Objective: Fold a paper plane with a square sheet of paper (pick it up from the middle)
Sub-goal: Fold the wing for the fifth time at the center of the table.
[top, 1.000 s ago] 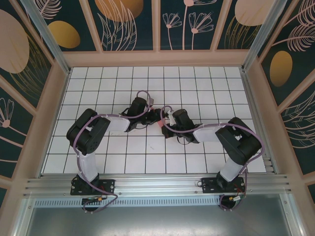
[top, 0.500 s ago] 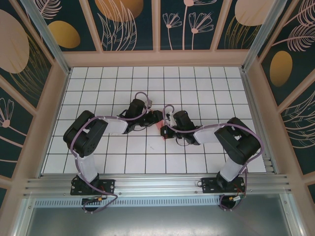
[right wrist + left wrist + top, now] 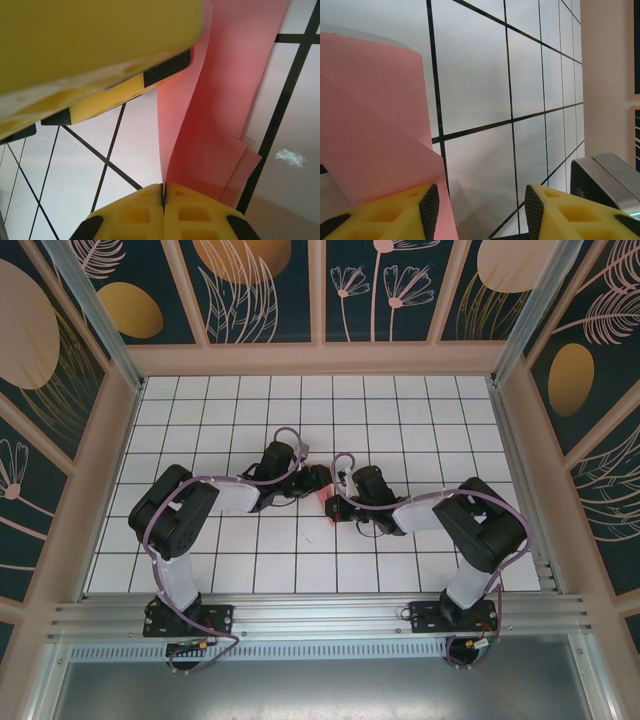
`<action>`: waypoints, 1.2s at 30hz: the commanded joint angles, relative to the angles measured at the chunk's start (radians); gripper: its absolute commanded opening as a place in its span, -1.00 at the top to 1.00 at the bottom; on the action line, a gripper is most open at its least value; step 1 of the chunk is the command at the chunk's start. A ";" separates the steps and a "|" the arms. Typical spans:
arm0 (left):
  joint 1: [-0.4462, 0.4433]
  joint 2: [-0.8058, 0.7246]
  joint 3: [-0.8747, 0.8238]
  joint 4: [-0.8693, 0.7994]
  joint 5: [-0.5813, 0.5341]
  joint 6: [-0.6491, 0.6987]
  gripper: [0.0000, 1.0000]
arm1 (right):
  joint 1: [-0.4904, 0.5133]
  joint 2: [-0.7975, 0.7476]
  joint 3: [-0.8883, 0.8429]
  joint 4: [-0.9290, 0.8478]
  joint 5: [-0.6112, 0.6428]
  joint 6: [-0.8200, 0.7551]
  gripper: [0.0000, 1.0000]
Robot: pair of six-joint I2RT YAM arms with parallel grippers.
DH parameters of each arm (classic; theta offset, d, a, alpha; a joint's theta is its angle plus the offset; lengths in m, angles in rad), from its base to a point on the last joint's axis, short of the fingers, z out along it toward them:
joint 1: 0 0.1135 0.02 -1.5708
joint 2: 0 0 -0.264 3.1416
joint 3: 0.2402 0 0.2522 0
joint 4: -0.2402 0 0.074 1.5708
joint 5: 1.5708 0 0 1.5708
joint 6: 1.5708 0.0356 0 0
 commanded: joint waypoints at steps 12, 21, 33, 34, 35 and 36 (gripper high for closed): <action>0.006 0.012 -0.011 0.025 0.007 0.020 0.02 | -0.007 0.015 -0.007 0.030 -0.031 0.020 0.97; 0.005 0.013 -0.017 0.027 -0.002 0.017 0.03 | -0.008 -0.001 0.001 -0.003 -0.019 -0.001 0.84; 0.008 0.019 -0.019 0.019 -0.020 0.011 0.05 | -0.009 -0.047 -0.011 -0.020 0.000 -0.018 0.49; 0.008 0.020 -0.022 0.019 -0.019 0.011 0.05 | -0.010 -0.058 -0.014 -0.020 0.004 -0.020 0.45; 0.008 0.022 -0.021 0.022 -0.016 0.011 0.05 | -0.010 -0.068 -0.018 -0.021 0.010 -0.021 0.42; 0.009 0.023 -0.020 0.022 -0.016 0.011 0.05 | -0.011 -0.081 -0.022 -0.022 0.014 -0.023 0.38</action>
